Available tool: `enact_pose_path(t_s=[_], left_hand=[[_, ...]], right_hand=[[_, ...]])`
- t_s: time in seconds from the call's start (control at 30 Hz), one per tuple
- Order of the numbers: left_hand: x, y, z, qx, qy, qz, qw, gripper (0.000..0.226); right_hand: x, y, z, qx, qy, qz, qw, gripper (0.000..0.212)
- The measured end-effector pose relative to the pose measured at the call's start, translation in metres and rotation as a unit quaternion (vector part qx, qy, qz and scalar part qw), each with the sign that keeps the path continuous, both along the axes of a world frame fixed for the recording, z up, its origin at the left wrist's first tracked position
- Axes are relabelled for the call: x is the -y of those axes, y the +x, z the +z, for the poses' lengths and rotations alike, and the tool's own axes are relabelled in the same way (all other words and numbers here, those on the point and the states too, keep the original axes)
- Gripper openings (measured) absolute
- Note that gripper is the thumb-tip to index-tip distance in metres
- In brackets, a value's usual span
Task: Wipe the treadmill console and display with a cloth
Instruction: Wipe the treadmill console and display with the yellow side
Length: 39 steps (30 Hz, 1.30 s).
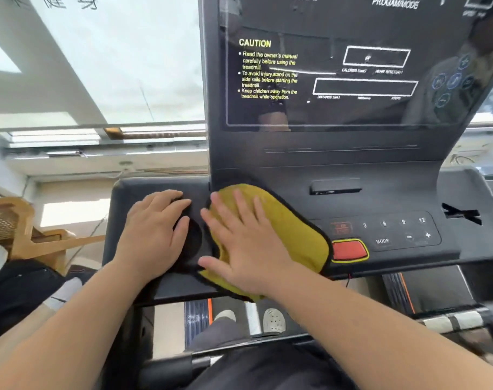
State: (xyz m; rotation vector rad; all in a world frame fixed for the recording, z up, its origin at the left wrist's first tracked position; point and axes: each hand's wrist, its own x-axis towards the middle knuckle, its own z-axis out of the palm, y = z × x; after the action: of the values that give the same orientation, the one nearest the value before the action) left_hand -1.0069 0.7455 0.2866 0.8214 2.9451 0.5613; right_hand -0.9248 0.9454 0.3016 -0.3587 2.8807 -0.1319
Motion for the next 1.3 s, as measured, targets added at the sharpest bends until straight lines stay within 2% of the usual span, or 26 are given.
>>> enact_pose_path(t_s=[0.1, 0.3, 0.43, 0.57, 0.67, 0.77, 0.9, 1.03, 1.17, 1.3], left_hand=[[0.001, -0.003, 0.002, 0.014, 0.065, 0.010, 0.998, 0.051], [-0.018, -0.015, 0.016, 0.043, 0.129, 0.063, 0.989, 0.054], [-0.033, -0.018, 0.028, 0.054, 0.192, 0.069, 0.977, 0.052], [-0.050, -0.024, 0.042, 0.062, 0.275, 0.090, 0.955, 0.052], [-0.064, -0.034, 0.057, 0.081, 0.335, 0.115, 0.932, 0.058], [-0.071, -0.048, 0.068, 0.085, 0.365, 0.129, 0.918, 0.059], [-0.074, -0.063, 0.079, 0.081, 0.400, 0.161, 0.899, 0.066], [-0.084, -0.067, 0.098, 0.088, 0.412, 0.148, 0.895, 0.068], [-0.100, -0.079, 0.115, 0.063, 0.415, 0.091, 0.903, 0.056], [-0.108, -0.085, 0.112, 0.044, 0.429, 0.100, 0.896, 0.058]], right_hand=[[0.006, -0.012, -0.003, -0.008, -0.006, 0.046, 0.999, 0.079], [-0.038, -0.025, -0.001, -0.129, 0.026, -0.058, 0.990, 0.087], [-0.052, -0.026, 0.003, -0.158, 0.049, -0.099, 0.981, 0.091], [-0.050, -0.028, 0.000, -0.160, 0.036, -0.053, 0.985, 0.091], [-0.045, -0.040, 0.001, -0.158, 0.067, 0.048, 0.984, 0.088], [-0.035, -0.066, 0.010, -0.191, 0.094, 0.066, 0.975, 0.089], [-0.029, -0.101, 0.037, -0.277, 0.083, -0.048, 0.956, 0.105], [-0.043, -0.108, 0.047, -0.310, 0.061, -0.143, 0.938, 0.126], [-0.061, -0.098, 0.043, -0.316, 0.026, -0.229, 0.920, 0.126], [-0.076, -0.119, 0.068, -0.362, -0.002, -0.259, 0.895, 0.119]])
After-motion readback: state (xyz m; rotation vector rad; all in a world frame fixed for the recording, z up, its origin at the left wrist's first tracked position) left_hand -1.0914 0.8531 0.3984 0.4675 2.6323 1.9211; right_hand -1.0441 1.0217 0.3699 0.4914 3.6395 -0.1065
